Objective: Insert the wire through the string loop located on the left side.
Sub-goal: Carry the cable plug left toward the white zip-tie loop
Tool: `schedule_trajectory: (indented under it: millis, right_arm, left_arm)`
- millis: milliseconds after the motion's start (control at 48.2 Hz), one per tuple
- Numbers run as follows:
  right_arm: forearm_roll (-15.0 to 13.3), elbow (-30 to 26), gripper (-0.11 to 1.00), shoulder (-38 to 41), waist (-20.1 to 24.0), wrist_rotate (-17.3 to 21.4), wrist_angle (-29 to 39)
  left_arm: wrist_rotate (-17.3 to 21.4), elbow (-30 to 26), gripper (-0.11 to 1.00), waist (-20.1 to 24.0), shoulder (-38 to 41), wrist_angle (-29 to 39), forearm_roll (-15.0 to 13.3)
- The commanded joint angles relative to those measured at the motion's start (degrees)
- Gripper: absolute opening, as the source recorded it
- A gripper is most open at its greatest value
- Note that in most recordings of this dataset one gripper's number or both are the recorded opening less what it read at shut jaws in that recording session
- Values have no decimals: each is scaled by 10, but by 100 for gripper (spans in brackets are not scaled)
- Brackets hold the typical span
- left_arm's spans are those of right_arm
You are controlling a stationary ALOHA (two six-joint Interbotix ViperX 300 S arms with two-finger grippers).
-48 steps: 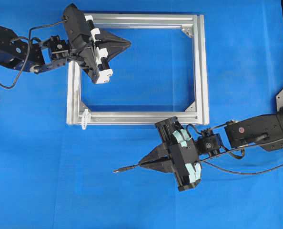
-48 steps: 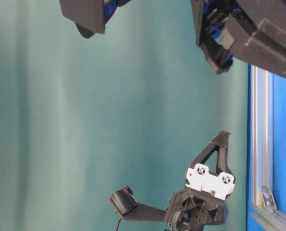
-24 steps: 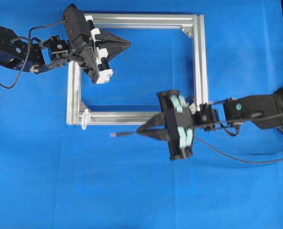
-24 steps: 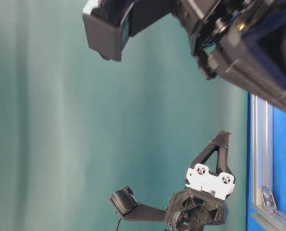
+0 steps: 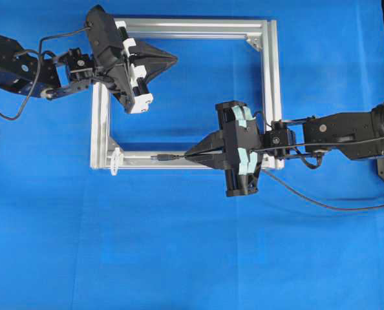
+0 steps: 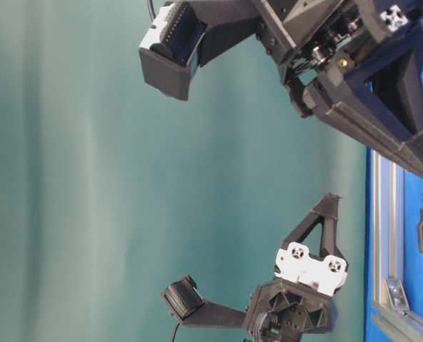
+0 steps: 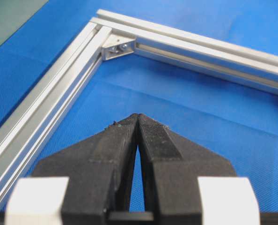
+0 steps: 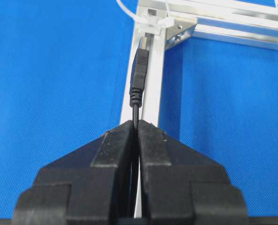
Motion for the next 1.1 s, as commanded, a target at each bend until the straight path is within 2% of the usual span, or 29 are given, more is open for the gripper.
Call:
schedule_trajectory:
  millis: [0,457,706,1080]
  right_arm:
    - [1,-23,0,-1,-1,0,-4]
    - [3,-125,0,88,0,1,31]
    - [3,-143,0,98,-1,2,32]
    - [4,-139,0,100,-1,2,32]
  left_arm:
    - [1,-4,0,-1,-17,-3,2]
    - [1,-4,0,-1,-19,-3,2]
    - [1,-3,0,-1,-22,-3,2]
    - [1,4,0,-1,-25,-3,2]
